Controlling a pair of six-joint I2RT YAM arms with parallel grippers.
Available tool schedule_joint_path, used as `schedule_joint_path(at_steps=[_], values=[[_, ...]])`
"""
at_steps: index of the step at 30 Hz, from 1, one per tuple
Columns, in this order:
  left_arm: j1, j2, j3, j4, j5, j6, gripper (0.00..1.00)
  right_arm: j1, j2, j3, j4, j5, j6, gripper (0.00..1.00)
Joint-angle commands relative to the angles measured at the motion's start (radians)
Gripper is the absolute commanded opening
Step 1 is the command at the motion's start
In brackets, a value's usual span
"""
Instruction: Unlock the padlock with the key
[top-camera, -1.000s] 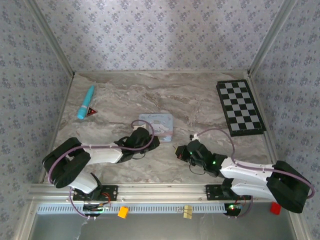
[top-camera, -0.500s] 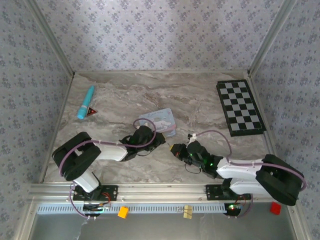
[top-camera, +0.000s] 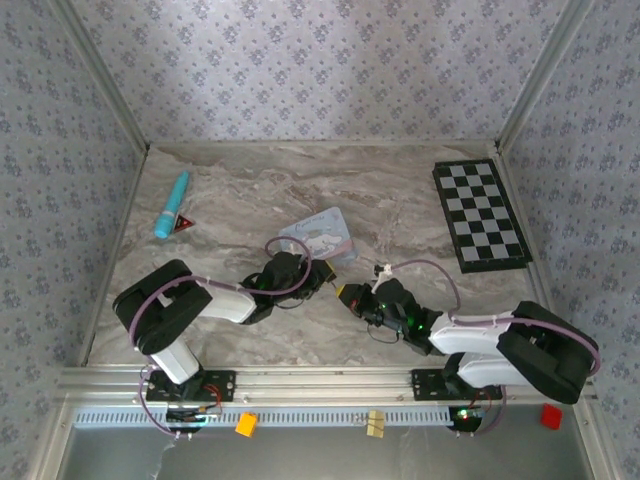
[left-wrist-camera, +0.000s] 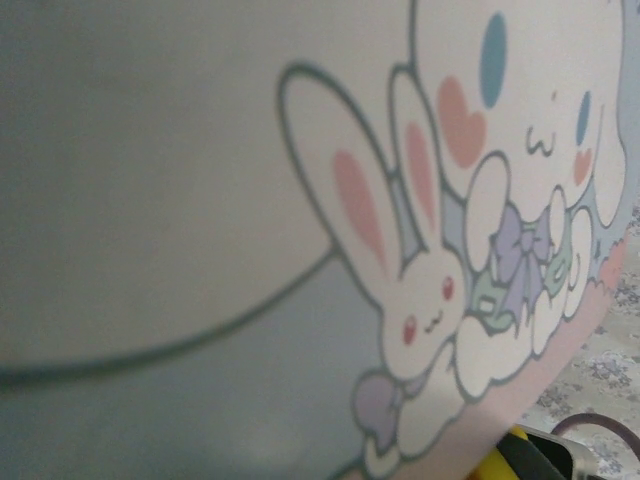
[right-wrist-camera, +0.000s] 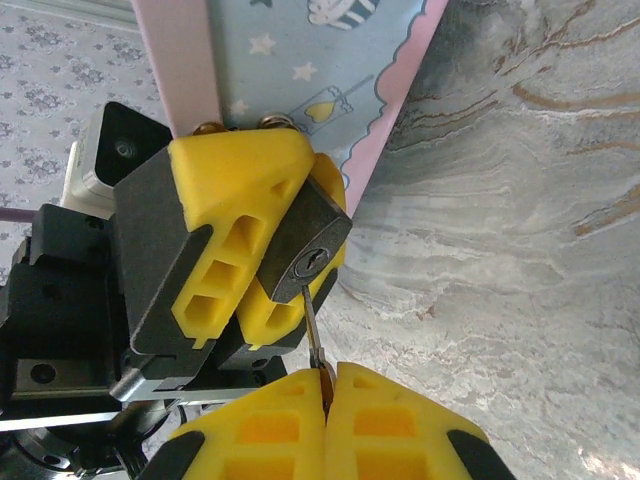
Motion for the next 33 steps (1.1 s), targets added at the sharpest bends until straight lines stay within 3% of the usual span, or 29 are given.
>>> schedule_joint_path(at_steps=[1,12,33], values=[[0.003,0.017,0.008,0.064,0.063,-0.053,0.13,-0.017,0.013,-0.016,0.044,-0.038,0.02,0.0],[0.014,0.005,-0.004,0.055,0.063,-0.05,0.13,-0.12,-0.025,-0.059,0.063,-0.107,0.027,0.0],[0.023,-0.01,-0.036,0.095,0.06,-0.055,0.13,-0.105,0.156,-0.05,0.33,-0.156,0.074,0.0]])
